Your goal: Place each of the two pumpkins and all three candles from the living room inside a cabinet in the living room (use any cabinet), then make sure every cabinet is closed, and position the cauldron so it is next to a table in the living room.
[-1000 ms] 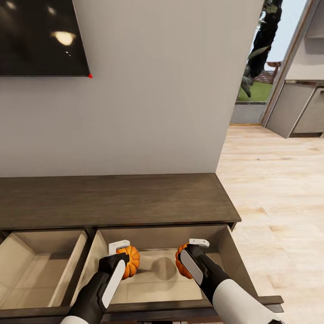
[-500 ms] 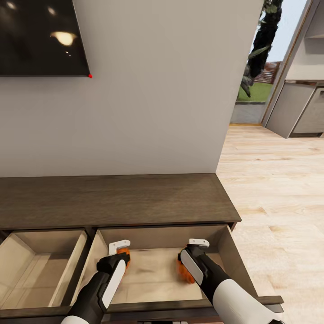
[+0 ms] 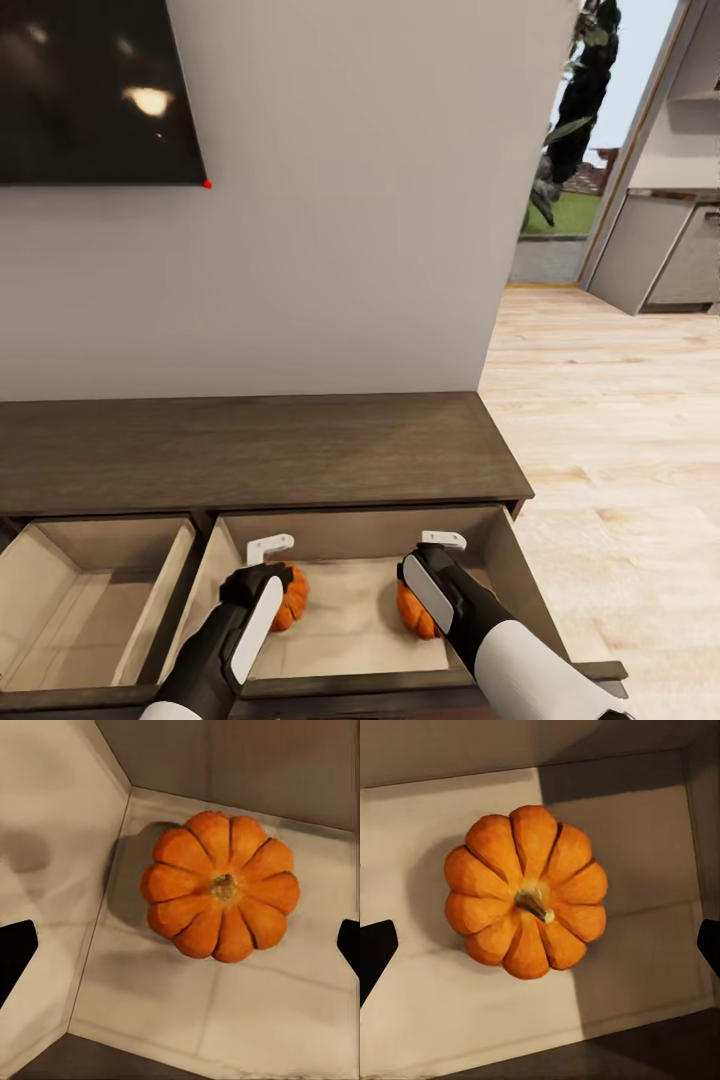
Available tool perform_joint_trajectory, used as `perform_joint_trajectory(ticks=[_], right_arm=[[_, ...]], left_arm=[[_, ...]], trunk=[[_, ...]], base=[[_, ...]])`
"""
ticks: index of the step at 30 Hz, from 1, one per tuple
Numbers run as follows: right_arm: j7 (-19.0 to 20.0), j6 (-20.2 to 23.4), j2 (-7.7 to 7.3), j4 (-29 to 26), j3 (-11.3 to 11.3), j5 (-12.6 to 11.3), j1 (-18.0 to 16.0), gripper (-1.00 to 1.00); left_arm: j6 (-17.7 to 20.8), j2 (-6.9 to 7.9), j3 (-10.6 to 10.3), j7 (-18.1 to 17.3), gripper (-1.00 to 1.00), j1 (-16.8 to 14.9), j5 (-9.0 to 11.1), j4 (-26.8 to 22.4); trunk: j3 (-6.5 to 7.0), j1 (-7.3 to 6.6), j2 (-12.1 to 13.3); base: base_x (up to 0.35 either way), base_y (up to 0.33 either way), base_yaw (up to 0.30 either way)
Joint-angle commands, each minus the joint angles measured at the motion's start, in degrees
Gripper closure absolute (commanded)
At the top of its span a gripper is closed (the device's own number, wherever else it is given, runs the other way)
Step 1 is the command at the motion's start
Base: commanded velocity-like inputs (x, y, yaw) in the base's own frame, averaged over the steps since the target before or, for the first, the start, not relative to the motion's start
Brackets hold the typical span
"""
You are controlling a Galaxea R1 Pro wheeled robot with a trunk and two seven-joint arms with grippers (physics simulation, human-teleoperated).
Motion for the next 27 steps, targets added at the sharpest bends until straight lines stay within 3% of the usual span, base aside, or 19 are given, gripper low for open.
perform_joint_trajectory(ticks=[1,27], right_arm=[[0.01,0.00,0.01,-0.01,0.00,-0.05,0.00,-1.00],[0.20,-0.22,-0.10,-0.12,0.03,-0.24,0.09,-1.00]], left_arm=[[0.06,-0.03,0.00,0.00,-1.00,0.00,0.00,0.00],[0.97,-0.12,0.05,0.00,-1.00,0.00,0.01,-0.03]], trunk=[[0.18,-0.23,0.42],[4.85,-5.94,10.84]], base=[[-0.183,0.000,0.000],[-0.048,0.000,0.000]])
